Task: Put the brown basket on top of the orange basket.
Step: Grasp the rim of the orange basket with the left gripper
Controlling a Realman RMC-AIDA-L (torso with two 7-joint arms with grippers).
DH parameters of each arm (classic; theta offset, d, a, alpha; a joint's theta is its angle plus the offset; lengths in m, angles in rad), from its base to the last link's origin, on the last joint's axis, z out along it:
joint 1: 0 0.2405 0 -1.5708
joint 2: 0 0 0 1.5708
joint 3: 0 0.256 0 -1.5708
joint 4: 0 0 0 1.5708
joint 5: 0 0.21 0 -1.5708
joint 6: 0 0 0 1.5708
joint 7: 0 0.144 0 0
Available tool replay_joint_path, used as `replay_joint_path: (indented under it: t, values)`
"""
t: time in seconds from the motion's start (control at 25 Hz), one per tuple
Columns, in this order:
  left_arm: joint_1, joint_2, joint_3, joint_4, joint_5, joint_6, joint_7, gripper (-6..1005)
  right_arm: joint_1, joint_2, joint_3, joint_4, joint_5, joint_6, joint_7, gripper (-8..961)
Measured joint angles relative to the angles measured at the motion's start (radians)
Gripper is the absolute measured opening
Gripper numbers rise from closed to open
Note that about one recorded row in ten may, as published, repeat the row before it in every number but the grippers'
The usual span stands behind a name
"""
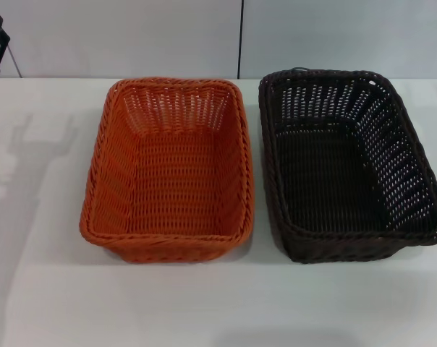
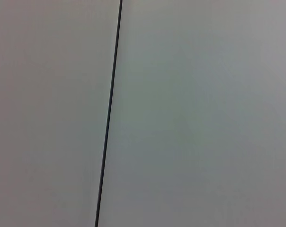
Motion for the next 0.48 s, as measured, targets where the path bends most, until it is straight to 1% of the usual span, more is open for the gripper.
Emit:
replay_joint_path:
  t: [0.48]
  values:
    - [0.002,0.000,-0.001,-0.002,-0.003,-0.008,0.001,815,0.008,0.000,0.000,-0.001,0.000,-0.003,0.000,617]
